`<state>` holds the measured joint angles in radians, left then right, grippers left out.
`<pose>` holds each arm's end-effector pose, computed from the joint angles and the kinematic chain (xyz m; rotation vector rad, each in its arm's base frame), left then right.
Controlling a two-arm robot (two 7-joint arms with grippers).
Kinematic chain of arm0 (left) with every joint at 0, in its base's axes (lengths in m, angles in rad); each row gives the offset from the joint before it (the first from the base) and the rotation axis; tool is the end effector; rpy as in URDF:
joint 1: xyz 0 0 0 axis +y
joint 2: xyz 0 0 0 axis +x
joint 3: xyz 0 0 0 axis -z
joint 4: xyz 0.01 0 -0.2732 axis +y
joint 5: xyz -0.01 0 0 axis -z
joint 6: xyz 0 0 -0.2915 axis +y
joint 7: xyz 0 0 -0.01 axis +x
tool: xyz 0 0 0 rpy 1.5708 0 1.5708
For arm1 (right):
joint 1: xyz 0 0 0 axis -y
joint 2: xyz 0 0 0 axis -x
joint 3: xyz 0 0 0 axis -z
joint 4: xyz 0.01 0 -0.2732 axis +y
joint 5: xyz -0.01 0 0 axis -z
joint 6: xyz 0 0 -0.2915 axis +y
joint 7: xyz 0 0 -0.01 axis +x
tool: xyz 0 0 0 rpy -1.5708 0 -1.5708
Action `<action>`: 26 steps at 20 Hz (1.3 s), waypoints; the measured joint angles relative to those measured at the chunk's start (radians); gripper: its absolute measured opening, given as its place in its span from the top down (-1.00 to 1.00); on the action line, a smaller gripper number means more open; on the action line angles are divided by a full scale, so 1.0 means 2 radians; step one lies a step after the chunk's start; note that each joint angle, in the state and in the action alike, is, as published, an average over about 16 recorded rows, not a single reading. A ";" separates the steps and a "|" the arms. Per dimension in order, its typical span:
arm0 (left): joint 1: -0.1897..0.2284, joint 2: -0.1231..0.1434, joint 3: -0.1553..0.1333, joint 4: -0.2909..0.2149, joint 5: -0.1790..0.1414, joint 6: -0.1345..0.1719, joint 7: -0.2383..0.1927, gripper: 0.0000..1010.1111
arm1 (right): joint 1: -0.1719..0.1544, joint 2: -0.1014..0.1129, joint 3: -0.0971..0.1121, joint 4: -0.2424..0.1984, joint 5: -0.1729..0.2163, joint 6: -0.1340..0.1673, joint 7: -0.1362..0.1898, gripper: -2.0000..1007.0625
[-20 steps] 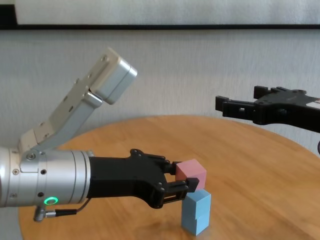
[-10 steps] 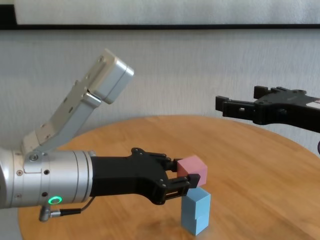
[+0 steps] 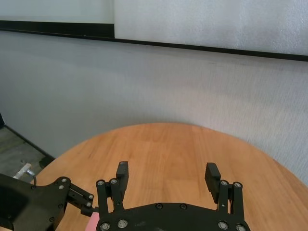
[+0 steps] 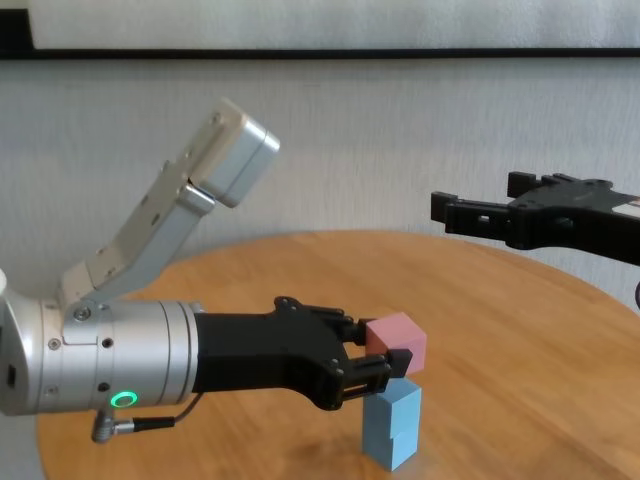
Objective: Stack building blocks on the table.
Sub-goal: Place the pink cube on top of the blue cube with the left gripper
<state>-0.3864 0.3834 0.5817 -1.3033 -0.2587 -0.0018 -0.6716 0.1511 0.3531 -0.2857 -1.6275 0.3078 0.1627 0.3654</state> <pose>0.3805 -0.0163 -0.2743 0.2760 -0.0778 0.4756 0.3378 -0.0097 -0.2335 -0.0992 -0.0044 -0.9253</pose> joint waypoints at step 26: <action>-0.016 0.001 0.025 0.027 -0.031 0.003 -0.006 0.21 | 0.000 0.000 0.000 0.000 0.000 0.000 0.000 -1.00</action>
<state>-0.4194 0.3853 0.6325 -1.2501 -0.3209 0.0048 -0.6827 0.1511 0.3531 -0.2857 -1.6275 0.3078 0.1627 0.3654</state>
